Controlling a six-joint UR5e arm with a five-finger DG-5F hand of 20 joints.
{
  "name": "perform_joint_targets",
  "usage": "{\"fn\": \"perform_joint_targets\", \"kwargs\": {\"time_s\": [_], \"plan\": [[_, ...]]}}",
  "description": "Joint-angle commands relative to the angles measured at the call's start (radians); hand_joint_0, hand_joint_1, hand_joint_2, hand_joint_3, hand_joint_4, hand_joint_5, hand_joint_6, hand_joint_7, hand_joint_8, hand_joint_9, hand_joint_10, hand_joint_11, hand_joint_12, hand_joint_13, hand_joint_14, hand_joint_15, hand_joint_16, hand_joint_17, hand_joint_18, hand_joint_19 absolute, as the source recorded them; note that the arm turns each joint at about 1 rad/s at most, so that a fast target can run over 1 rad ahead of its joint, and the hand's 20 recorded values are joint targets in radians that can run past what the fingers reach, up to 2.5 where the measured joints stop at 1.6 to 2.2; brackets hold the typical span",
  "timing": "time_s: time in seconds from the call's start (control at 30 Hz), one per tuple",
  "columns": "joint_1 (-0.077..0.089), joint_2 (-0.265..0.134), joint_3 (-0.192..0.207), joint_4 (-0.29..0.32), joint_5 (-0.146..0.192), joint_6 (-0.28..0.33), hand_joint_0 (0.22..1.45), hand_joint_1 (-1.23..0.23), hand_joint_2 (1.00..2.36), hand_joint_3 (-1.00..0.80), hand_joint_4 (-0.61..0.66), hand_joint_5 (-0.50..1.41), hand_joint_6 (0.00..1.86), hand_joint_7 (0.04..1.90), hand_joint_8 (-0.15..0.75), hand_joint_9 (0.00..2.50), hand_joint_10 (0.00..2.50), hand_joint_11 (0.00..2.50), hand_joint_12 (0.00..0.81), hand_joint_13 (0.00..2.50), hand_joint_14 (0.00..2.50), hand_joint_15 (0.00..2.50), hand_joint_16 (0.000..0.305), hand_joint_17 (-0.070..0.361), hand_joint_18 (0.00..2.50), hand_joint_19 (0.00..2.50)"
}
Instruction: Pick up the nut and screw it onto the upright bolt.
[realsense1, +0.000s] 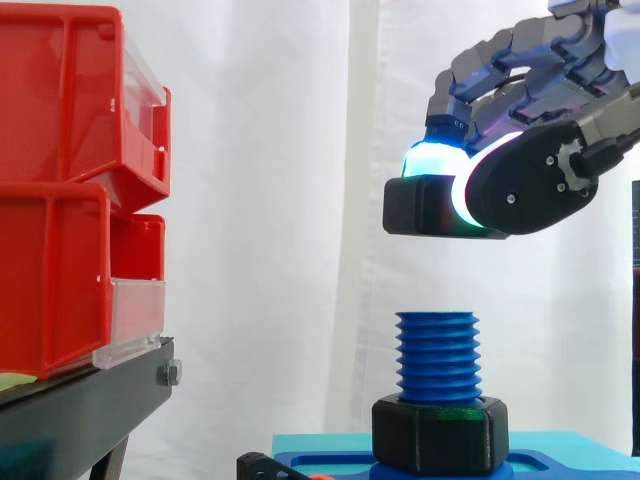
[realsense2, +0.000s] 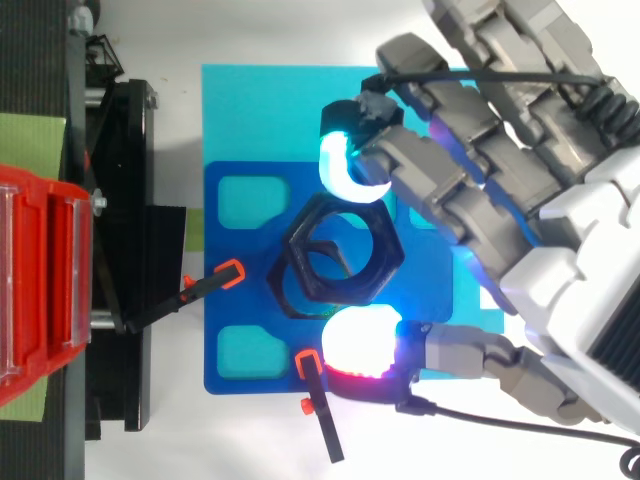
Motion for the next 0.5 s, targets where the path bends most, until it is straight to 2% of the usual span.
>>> {"fn": "perform_joint_targets", "kwargs": {"time_s": [0.0, 0.07, 0.23, 0.37, 0.47], "plan": [[0.008, -0.001, 0.0, 0.011, 0.0, -0.006, 0.53, -0.66, 1.0, -0.5, 0.3, -0.18, 0.5, 1.11, 0.322, 0.45, 0.01, 0.17, 0.337, 0.14, 0.0, 0.0, 0.047, 0.106, 0.09, 0.0], [0.015, -0.015, 0.0, 0.019, 0.0, -0.006, 0.53, -0.66, 1.0, -0.5, 0.29, -0.18, 0.5, 1.11, 0.322, 0.45, 0.01, 0.17, 0.336, 0.14, 0.0, 0.0, 0.047, 0.106, 0.09, 0.0], [0.016, -0.059, 0.005, 0.039, -0.003, 0.014, 0.53, -0.66, 1.0, -0.5, 0.3, -0.18, 0.5, 1.12, 0.322, 0.45, 0.01, 0.17, 0.337, 0.14, 0.0, 0.0, 0.047, 0.106, 0.09, 0.0], [0.018, -0.062, 0.014, 0.065, 0.0, 0.01, 0.53, -0.66, 1.0, -0.5, 0.29, -0.18, 0.5, 1.11, 0.323, 0.45, 0.01, 0.17, 0.336, 0.14, 0.0, 0.0, 0.047, 0.106, 0.09, 0.0], [0.027, -0.062, 0.017, 0.065, 0.008, -0.006, 0.53, -0.66, 1.0, -0.5, 0.29, -0.18, 0.5, 1.11, 0.324, 0.45, 0.01, 0.17, 0.336, 0.14, 0.0, 0.0, 0.047, 0.106, 0.09, 0.0]]}}
